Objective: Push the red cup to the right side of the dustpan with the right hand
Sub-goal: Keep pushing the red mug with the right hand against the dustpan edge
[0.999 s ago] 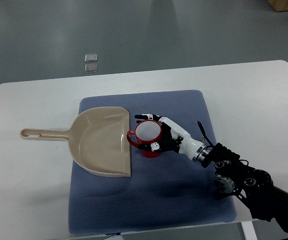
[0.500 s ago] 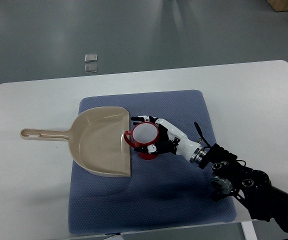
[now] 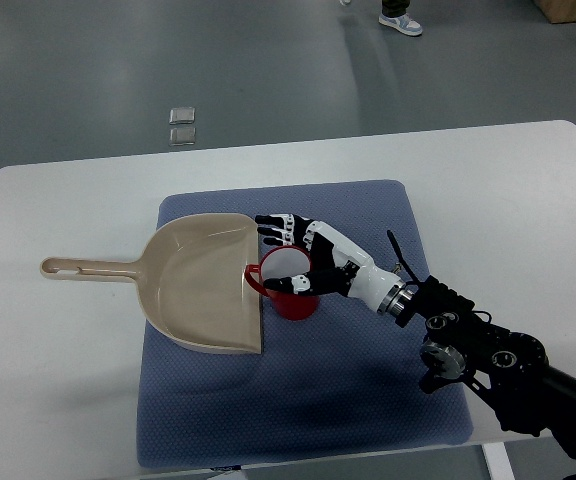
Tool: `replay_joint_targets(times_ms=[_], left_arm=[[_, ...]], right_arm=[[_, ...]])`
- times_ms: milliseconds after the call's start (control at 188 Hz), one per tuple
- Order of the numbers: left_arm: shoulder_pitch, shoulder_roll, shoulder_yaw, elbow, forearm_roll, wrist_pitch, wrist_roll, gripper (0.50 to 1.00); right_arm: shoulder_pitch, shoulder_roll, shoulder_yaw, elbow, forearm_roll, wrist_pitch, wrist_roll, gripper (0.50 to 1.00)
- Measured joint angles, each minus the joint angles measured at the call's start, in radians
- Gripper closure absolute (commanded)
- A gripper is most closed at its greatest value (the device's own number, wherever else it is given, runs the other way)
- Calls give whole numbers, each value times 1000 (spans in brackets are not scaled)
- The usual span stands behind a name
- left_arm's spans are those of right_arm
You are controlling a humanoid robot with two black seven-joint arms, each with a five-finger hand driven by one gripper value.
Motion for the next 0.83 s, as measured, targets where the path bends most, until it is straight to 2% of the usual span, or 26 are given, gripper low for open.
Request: replay_joint_targets(times_ms=[244, 393, 430, 468, 595, 627, 691, 829], left_arm=[[1, 0, 1, 0, 0, 0, 0, 500], [0, 0, 1, 0, 0, 0, 0, 500], [0, 0, 1, 0, 0, 0, 0, 500], [0, 0, 1, 0, 0, 0, 0, 500], [0, 0, 2, -2, 0, -1, 0, 500], [0, 0, 2, -2, 0, -1, 0, 500], [0, 0, 2, -2, 0, -1, 0, 500], [0, 0, 2, -4, 0, -1, 0, 500]], right_arm=[[25, -57, 3, 0, 68, 0, 0, 566], [60, -104, 89, 0, 224, 1, -11, 564], [67, -111, 122, -3, 281, -1, -44, 564], [78, -116, 159, -7, 355, -5, -110, 564], [109, -148, 244, -36, 634, -10, -390, 564], [115, -160, 250, -44, 689, -5, -433, 564], [122, -188, 256, -56, 763, 9, -474, 564], [118, -213, 262, -63, 797, 110, -475, 564]])
